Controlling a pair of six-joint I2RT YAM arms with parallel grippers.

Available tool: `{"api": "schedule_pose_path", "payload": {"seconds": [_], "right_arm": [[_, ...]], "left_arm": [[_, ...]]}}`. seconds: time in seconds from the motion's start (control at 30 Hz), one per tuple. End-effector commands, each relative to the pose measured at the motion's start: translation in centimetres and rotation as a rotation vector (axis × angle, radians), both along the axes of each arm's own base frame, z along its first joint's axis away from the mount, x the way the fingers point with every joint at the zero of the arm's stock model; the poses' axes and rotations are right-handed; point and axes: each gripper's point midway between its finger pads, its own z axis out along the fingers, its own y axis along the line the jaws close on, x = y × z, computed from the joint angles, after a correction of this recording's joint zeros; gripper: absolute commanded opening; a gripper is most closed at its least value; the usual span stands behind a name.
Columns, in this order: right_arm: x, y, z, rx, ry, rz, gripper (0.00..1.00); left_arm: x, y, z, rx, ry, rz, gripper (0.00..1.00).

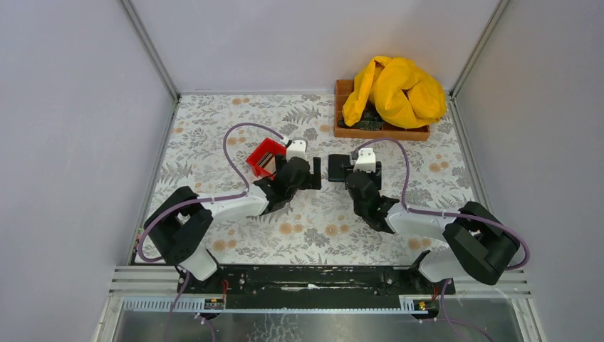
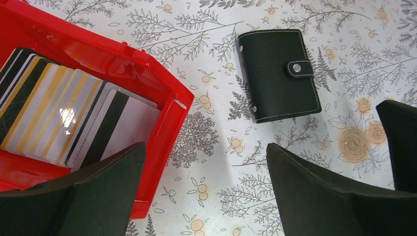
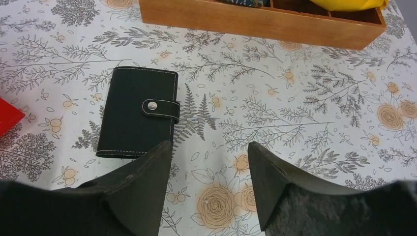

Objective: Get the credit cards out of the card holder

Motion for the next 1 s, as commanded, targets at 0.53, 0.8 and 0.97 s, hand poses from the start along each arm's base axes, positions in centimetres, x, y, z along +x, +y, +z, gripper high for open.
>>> {"api": "schedule_pose_path", "payload": {"seconds": [0.53, 0.8, 0.97], "right_arm": [[1.9, -4.1, -1.0, 0.353, 0.068, -0.162, 0.65], [2.7, -2.9, -2.7, 0.325, 0.179, -0.101, 0.68], [3.1, 0.4, -3.9, 0.341, 0.269, 0.051, 0.79]], "left_arm": [[-0.7, -3.4, -1.5, -0.043, 0.034, -0.112, 1.0], [-0.4, -4.6, -3.6, 0.001, 0.082, -0.135, 1.0], [0.7, -2.7, -4.1, 0.028, 0.086, -0.042, 1.0]]}}
